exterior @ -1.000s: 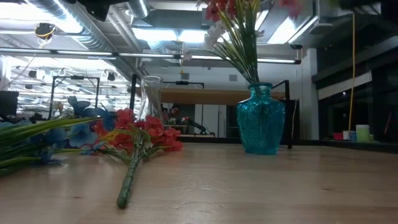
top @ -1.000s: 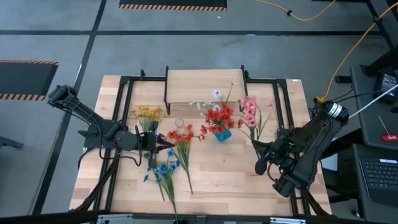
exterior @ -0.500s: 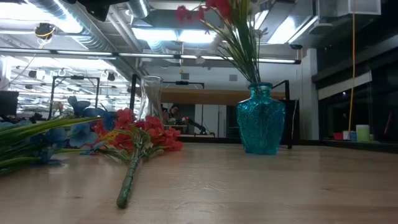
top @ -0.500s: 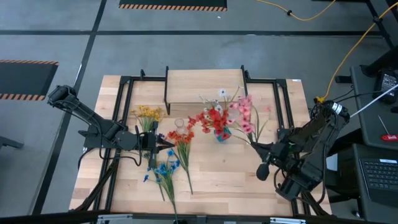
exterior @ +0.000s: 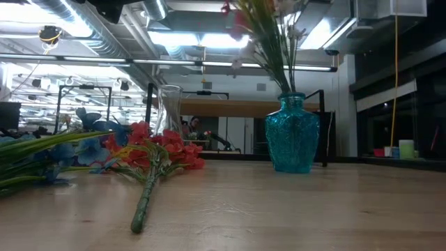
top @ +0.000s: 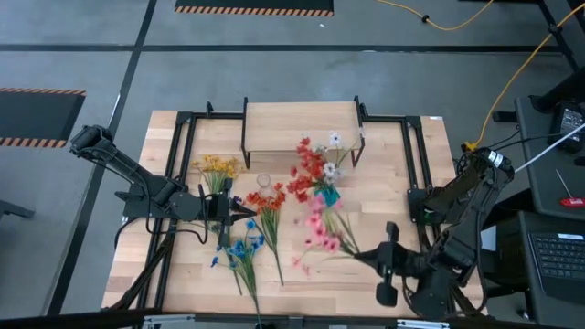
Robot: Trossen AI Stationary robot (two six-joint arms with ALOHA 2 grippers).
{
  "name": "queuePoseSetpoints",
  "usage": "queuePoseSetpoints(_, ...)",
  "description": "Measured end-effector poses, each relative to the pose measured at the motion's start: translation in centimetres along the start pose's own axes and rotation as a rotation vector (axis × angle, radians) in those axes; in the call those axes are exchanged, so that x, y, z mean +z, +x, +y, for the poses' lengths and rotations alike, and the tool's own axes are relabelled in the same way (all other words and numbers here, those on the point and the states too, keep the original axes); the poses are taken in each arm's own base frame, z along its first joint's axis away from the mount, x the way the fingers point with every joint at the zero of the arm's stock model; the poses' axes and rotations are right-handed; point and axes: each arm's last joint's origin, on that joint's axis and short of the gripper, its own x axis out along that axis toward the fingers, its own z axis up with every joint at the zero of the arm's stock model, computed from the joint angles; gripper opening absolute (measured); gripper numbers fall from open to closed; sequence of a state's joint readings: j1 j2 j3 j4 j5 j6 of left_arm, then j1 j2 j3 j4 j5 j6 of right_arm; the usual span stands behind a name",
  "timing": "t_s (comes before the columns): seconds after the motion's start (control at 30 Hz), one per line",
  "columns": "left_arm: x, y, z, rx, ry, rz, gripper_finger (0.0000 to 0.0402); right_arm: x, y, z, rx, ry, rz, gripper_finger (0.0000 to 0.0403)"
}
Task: Pick and place flowers into a vace then onto a shelf
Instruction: Put the pink flowers into the blue vase
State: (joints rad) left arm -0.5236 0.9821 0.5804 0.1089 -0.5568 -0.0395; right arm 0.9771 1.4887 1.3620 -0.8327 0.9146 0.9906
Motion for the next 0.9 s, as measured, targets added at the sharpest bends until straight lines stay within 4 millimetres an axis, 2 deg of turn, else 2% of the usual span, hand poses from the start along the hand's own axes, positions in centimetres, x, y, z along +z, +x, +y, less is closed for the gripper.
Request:
queuePoseSetpoints(0.13,0.0,0.0,0.0,0.000,0.000,0.000,0.0003,0.8,0.4,0.4,0.016,-0.084,-0.057,0.0000)
queuePoseSetpoints(0.23,0.0,0.0,0.0,0.000,0.000,0.000,0.0003,1.6,1.3,0.0,-0.080,-0.128,-0.160,0.0000)
queuePoseSetpoints(0.3,0.0,0.0,0.0,0.000,0.000,0.000,0.0003,2.0,2.2,-0.4,-0.106,-0.167,-0.164,0.0000)
queuePoseSetpoints(0.47,0.0,0.0,0.0,0.000,0.001,0.000,0.0003,2.8,5.5,-1.0,0.059,-0.220,-0.066,0.0000)
queuePoseSetpoints(0.63,0.0,0.0,0.0,0.001,0.001,0.000,0.0003,3.3,8.2,-2.5,0.118,-0.287,-0.100,0.0000)
queuePoseSetpoints(0.8,0.0,0.0,0.0,0.002,0.001,0.000,0.0003,2.9,8.2,-4.2,0.131,-0.295,-0.217,0.0000)
queuePoseSetpoints(0.9,0.0,0.0,0.0,0.002,0.001,0.000,0.0003,1.7,8.0,-5.2,0.162,-0.309,-0.330,0.0000)
